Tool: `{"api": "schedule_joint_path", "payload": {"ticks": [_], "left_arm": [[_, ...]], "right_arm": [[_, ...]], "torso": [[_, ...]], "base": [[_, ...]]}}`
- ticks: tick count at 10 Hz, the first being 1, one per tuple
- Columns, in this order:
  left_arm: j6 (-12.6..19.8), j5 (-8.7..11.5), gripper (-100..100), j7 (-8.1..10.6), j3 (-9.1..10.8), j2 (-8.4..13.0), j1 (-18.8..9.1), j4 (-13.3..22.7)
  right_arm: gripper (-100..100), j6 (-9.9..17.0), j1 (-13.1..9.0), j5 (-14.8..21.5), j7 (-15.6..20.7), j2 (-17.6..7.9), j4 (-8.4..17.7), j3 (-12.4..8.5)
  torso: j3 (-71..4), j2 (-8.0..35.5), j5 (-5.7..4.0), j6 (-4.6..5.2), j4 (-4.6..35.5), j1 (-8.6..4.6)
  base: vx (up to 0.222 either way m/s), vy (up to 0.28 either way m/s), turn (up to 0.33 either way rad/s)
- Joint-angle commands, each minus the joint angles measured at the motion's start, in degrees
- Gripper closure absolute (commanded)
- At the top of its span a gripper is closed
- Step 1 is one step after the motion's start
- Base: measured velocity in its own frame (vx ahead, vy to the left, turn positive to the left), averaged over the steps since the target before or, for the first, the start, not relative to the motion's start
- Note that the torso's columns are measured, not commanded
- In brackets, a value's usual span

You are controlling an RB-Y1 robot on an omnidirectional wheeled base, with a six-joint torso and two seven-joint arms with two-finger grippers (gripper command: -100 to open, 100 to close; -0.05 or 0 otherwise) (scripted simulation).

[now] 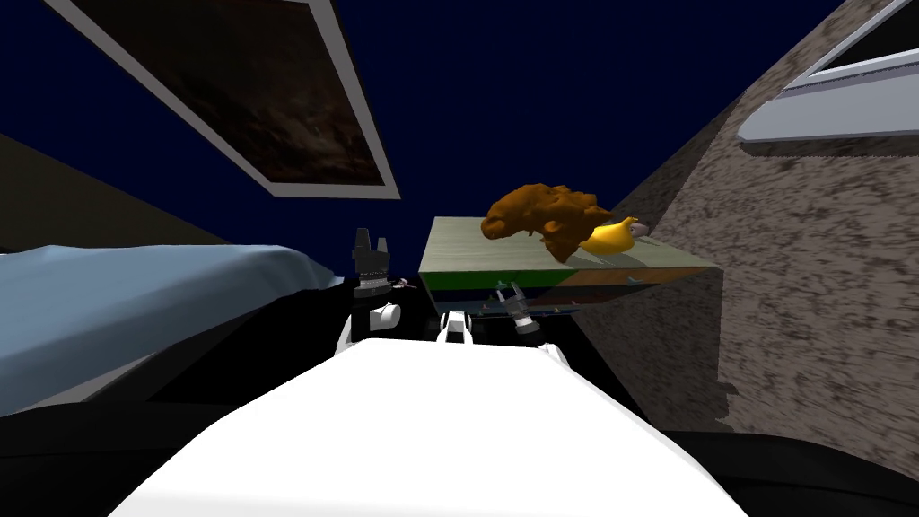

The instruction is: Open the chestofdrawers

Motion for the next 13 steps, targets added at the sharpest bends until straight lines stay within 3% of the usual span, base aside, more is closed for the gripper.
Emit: {"api": "schedule_joint_path", "payload": {"ticks": [1,2,8,9,12,13], "left_arm": [[0.0,0.0,0,0.0,0.0,0.0,0.0,0.0],[0.0,0.0,0,0.0,-0.01,0.0,0.0,0.0],[0.0,0.0,0,0.0,-0.01,0.0,0.0,0.0],[0.0,0.0,0,0.0,-0.01,0.0,0.0,0.0],[0.0,0.0,0,0.0,-0.01,0.0,0.0,0.0],[0.0,0.0,0,0.0,-0.01,0.0,0.0,0.0]], "right_arm": [[-100,0.6,0.3,0.8,0.3,0.7,-0.9,1.2],[100,-0.2,-0.2,-0.1,0.4,0.1,0.4,-0.2],[100,-3.3,-1.1,-3.1,0.5,-1.6,4.2,-4.6],[100,-3.0,-0.5,-2.5,0.4,-1.2,3.5,-3.5],[100,-2.6,1.0,-2.7,-1.4,-2.5,0.9,-3.9],[100,-2.6,0.8,-2.6,-1.1,-2.4,1.7,-3.7]], "torso": [[0.0,0.1,0.03,0.0,0.0,0.04],[0.0,0.0,0.01,0.01,0.0,-0.04],[0.0,0.1,0.07,0.32,0.2,-0.48],[0.0,0.0,0.08,0.34,0.2,-0.51],[0.2,0.4,0.09,0.13,0.2,-0.1],[0.2,0.4,0.16,0.13,0.3,-0.09]], "base": [[0.0,0.0,0.0],[-0.001,-0.001,0.016],[-0.026,0.032,0.065],[-0.014,0.019,0.01],[-0.157,0.031,-0.029],[-0.082,0.01,-0.01]]}}
